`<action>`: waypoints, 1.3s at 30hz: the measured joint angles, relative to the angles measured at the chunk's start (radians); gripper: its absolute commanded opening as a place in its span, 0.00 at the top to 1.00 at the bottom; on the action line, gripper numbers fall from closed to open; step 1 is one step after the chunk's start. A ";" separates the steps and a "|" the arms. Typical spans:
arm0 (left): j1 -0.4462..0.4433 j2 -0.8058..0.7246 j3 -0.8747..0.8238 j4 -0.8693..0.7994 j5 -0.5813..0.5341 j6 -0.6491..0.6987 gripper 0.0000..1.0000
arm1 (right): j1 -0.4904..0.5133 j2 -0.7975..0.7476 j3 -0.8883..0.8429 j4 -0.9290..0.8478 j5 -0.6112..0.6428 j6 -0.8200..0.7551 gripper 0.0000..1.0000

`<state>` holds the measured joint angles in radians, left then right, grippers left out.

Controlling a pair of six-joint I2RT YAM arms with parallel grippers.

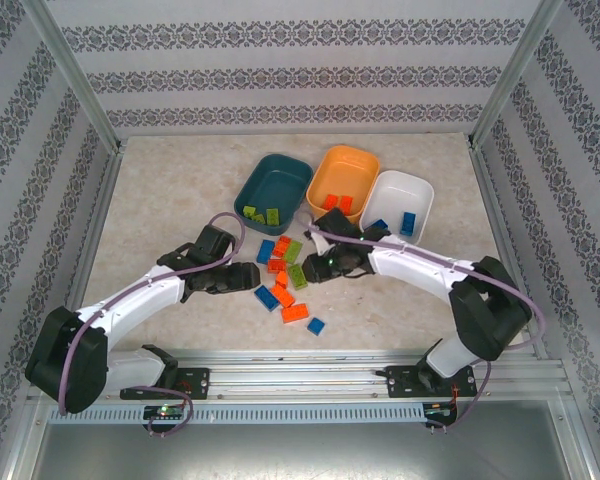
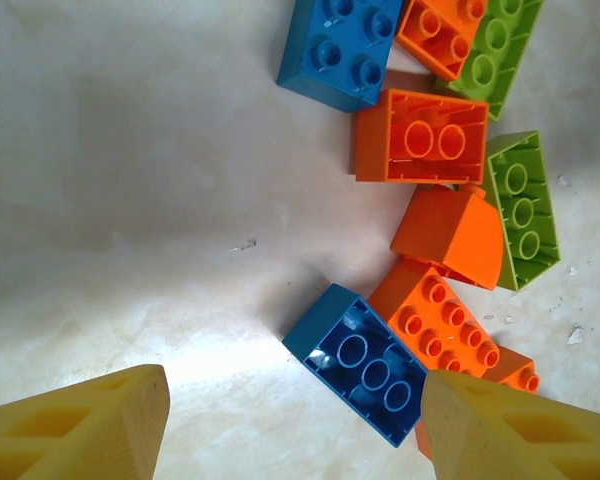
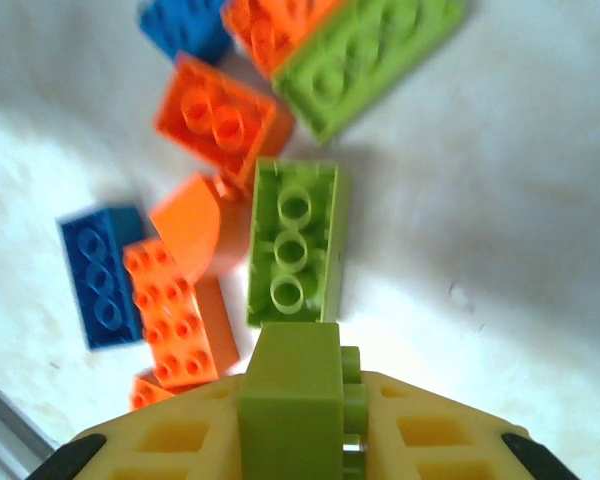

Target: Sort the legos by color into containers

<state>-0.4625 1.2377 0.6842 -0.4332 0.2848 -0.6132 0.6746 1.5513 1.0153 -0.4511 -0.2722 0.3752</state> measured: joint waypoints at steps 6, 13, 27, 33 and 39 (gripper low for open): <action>0.000 0.000 -0.012 0.000 0.018 0.000 0.32 | -0.092 0.119 0.217 0.060 -0.068 0.049 0.71; 0.000 -0.016 -0.024 -0.003 0.021 0.004 0.30 | -0.136 0.428 0.550 0.103 -0.098 0.100 0.53; 0.000 -0.038 -0.026 -0.033 0.010 0.025 0.28 | -0.138 0.288 0.507 0.072 -0.049 0.082 0.44; 0.000 -0.015 -0.026 -0.030 0.014 0.029 0.28 | -0.071 0.018 0.221 0.036 -0.009 0.044 0.42; 0.000 0.013 -0.023 -0.012 0.021 0.028 0.28 | 0.062 0.013 -0.015 -0.005 0.053 0.047 0.41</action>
<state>-0.4625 1.2503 0.6617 -0.4450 0.3061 -0.5850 0.7364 1.5646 1.0000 -0.4561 -0.2188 0.4217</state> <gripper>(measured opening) 0.721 0.585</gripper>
